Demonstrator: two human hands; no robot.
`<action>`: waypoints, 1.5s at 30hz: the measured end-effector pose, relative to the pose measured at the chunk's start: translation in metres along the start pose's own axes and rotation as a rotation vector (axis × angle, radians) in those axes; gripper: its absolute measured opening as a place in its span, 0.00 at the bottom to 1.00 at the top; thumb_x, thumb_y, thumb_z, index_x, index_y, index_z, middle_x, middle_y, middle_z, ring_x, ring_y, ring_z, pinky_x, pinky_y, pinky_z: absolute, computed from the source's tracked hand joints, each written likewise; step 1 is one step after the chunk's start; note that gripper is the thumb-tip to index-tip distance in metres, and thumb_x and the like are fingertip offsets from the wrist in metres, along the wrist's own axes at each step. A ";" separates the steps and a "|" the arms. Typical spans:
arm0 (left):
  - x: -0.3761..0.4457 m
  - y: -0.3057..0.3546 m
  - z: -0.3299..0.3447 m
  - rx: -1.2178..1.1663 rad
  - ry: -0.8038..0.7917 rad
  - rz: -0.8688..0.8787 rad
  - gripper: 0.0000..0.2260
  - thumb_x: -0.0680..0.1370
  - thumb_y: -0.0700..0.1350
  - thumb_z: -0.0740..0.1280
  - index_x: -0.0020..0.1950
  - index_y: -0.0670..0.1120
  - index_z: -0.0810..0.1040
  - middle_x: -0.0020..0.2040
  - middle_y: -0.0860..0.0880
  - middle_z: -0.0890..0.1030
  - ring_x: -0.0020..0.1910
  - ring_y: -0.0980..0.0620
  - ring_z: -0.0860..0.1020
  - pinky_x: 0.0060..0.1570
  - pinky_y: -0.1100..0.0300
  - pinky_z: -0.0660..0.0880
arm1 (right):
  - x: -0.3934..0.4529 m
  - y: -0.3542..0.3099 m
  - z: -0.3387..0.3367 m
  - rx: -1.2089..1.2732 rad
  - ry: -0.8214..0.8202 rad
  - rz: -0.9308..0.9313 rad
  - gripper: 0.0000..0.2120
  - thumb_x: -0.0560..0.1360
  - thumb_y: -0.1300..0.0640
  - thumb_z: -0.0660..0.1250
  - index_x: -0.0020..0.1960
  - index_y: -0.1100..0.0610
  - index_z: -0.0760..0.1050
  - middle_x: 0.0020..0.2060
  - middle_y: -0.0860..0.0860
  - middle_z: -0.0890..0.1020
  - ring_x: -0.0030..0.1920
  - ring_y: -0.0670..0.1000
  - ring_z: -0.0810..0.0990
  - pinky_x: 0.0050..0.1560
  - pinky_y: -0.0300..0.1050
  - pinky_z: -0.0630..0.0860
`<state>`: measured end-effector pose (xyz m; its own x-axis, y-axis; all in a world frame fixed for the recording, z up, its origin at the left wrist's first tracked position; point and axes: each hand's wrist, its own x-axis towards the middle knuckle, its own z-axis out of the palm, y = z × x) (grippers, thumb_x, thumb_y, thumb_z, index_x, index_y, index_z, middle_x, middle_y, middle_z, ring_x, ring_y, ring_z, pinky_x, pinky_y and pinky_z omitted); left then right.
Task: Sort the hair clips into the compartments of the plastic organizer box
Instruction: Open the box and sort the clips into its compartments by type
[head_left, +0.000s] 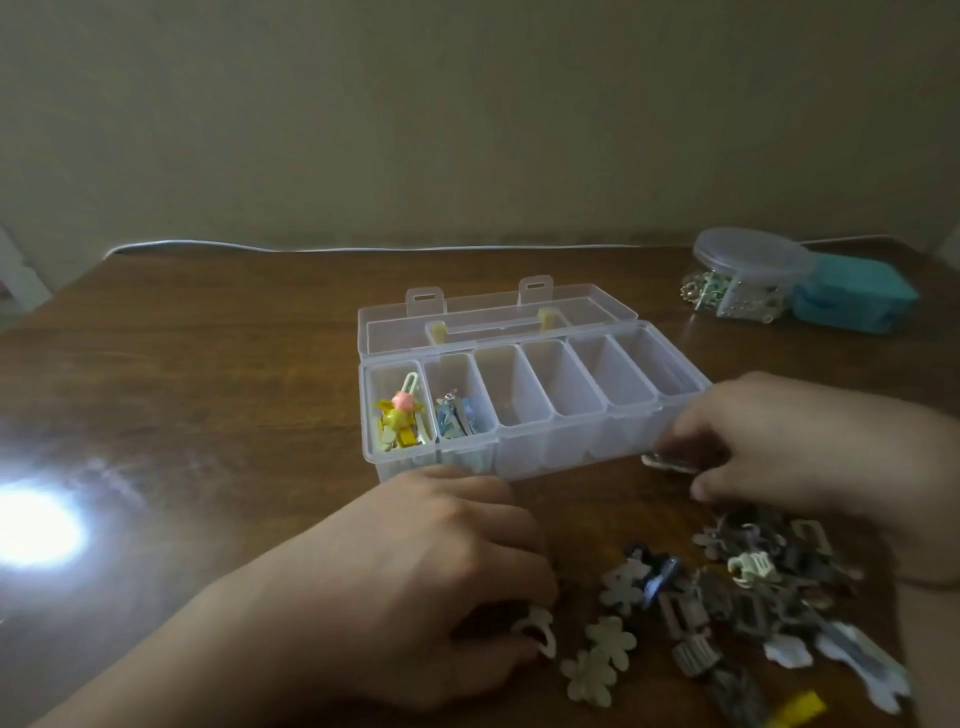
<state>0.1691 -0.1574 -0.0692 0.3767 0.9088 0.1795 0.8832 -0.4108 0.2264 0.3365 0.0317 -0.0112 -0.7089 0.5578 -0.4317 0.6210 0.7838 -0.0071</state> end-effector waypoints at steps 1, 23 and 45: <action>-0.002 -0.001 -0.003 0.000 0.000 -0.003 0.08 0.76 0.55 0.68 0.51 0.54 0.82 0.49 0.56 0.81 0.48 0.56 0.77 0.48 0.58 0.74 | 0.000 -0.009 0.002 -0.042 0.016 -0.007 0.17 0.75 0.51 0.69 0.62 0.39 0.74 0.52 0.41 0.78 0.50 0.43 0.78 0.53 0.44 0.79; -0.022 -0.047 -0.006 0.059 0.510 -0.659 0.36 0.68 0.73 0.64 0.72 0.58 0.67 0.69 0.57 0.67 0.70 0.54 0.61 0.66 0.51 0.67 | 0.045 -0.079 0.017 0.586 0.720 -0.440 0.12 0.73 0.40 0.62 0.47 0.44 0.80 0.43 0.36 0.78 0.54 0.39 0.74 0.54 0.42 0.72; -0.014 -0.047 -0.005 0.084 0.399 -0.493 0.34 0.74 0.71 0.58 0.77 0.60 0.59 0.77 0.58 0.65 0.79 0.53 0.54 0.75 0.36 0.55 | 0.023 0.032 -0.002 0.769 1.114 -0.177 0.06 0.75 0.50 0.69 0.40 0.45 0.81 0.35 0.42 0.84 0.32 0.46 0.79 0.41 0.52 0.79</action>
<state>0.1209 -0.1512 -0.0776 -0.1979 0.8857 0.4200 0.9513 0.0702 0.3002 0.3391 0.0701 -0.0192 -0.4619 0.6759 0.5743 0.2630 0.7227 -0.6391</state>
